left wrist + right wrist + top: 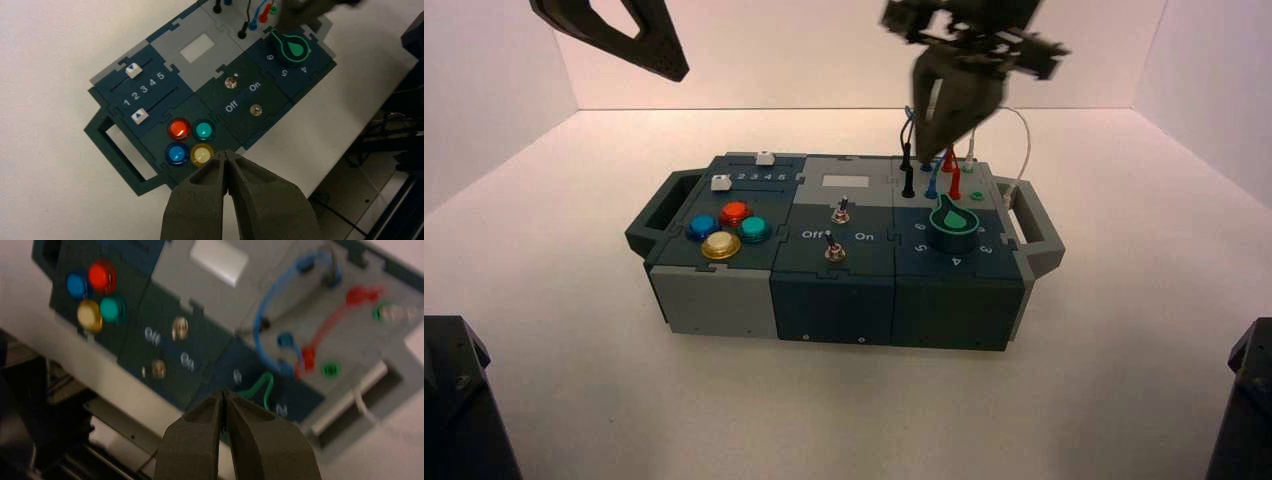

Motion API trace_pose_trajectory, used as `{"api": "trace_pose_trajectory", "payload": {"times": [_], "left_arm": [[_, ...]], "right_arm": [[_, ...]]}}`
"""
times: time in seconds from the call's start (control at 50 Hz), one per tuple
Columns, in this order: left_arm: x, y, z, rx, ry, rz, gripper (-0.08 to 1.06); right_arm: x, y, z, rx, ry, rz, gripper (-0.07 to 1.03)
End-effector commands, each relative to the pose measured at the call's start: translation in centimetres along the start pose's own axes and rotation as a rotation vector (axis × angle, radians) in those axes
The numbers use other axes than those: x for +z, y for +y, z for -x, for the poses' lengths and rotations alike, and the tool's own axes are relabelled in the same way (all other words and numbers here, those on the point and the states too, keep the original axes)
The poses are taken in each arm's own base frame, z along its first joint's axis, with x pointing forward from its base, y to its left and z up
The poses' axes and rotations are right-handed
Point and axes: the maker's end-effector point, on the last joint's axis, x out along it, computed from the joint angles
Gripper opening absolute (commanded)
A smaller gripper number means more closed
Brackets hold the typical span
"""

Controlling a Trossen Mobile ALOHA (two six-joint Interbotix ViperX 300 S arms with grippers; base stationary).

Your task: Turn the knob to position 1.

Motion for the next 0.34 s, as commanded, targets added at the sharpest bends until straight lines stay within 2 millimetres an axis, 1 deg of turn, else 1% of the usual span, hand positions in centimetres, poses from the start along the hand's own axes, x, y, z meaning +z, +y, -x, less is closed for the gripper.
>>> {"api": "trace_pose_trajectory", "payload": {"times": [0.02,0.16,0.26,0.34], "left_arm": [[0.3,0.1,0.5,0.006,-0.009,-0.010,-0.03],[0.1,0.0,0.8,0.005,-0.010,-0.002,-0.03],[-0.1,0.0,1.1,0.004,-0.013,-0.003,-0.03],[-0.3,-0.1,1.4,0.003,-0.012,-0.001,-0.03]], "right_arm": [[-0.8,0.5,2.1,0.019,-0.028,-0.005,-0.02],[-2.2,0.6,2.8,0.026,-0.011,-0.006,-0.02],[-2.0,0.7,3.0,0.027,-0.014,-0.004,-0.02],[-1.9,0.7,2.7,0.026,0.007,-0.008,-0.02]]}}
